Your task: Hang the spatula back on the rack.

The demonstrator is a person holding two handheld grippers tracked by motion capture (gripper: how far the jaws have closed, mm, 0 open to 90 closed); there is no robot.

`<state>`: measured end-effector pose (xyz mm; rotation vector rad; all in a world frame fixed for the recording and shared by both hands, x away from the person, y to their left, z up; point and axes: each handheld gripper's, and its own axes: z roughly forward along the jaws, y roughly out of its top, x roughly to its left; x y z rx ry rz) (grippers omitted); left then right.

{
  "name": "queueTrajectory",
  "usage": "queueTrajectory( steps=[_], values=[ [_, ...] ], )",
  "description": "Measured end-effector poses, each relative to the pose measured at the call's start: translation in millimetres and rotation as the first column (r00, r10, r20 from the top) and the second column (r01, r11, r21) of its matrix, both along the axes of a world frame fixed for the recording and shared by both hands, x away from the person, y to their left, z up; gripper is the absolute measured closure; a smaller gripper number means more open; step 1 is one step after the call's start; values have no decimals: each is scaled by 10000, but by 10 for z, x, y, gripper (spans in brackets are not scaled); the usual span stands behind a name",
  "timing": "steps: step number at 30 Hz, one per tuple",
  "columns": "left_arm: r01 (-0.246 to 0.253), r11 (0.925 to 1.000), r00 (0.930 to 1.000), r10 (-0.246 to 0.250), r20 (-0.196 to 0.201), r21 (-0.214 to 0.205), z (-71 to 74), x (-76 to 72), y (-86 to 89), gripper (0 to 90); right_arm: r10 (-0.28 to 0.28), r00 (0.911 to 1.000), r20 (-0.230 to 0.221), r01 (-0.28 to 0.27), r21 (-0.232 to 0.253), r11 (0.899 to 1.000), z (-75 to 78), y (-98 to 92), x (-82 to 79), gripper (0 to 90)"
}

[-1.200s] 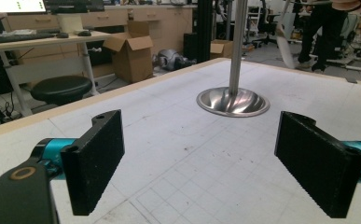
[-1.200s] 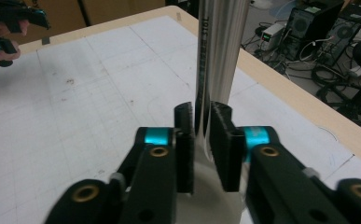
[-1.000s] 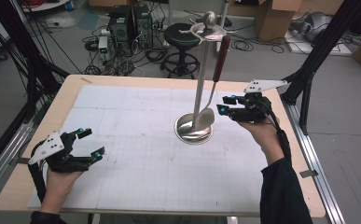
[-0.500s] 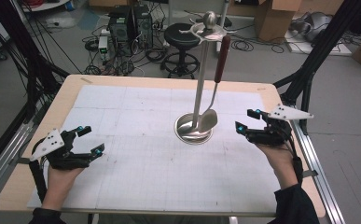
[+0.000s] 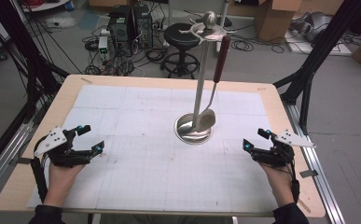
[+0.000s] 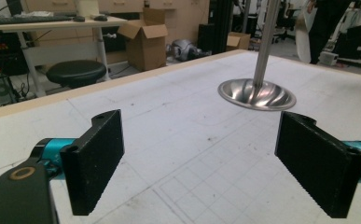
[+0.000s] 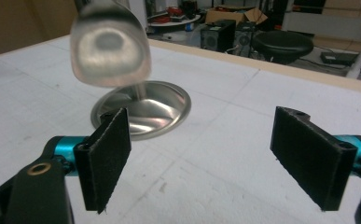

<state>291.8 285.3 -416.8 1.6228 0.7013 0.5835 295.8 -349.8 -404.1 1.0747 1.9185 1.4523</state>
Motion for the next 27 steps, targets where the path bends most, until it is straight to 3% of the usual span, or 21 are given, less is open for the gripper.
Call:
queueTrajectory(
  steps=[8, 12, 18, 27],
  values=[
    [-284, 9985, 9988, 302, -374, 469, -80, 27, 14, 159, -369, 9983, -455, 358, -248, 9990, -246, -36, -6, 179],
    [-393, 9982, 9982, 413, -432, 463, -93, 32, 23, 159, -450, 9960, -776, 417, -433, 9982, -356, -34, 15, 179],
    [-707, 9964, 9957, 733, -562, 473, -138, 42, 60, 159, -553, 9950, -837, 504, -594, 9970, -409, -20, 1, 179],
    [-654, 9968, 9962, 679, -553, 456, -139, 39, 52, 159, -625, 9943, -868, 580, -532, 9969, -417, -30, 9, 176]
  ],
)
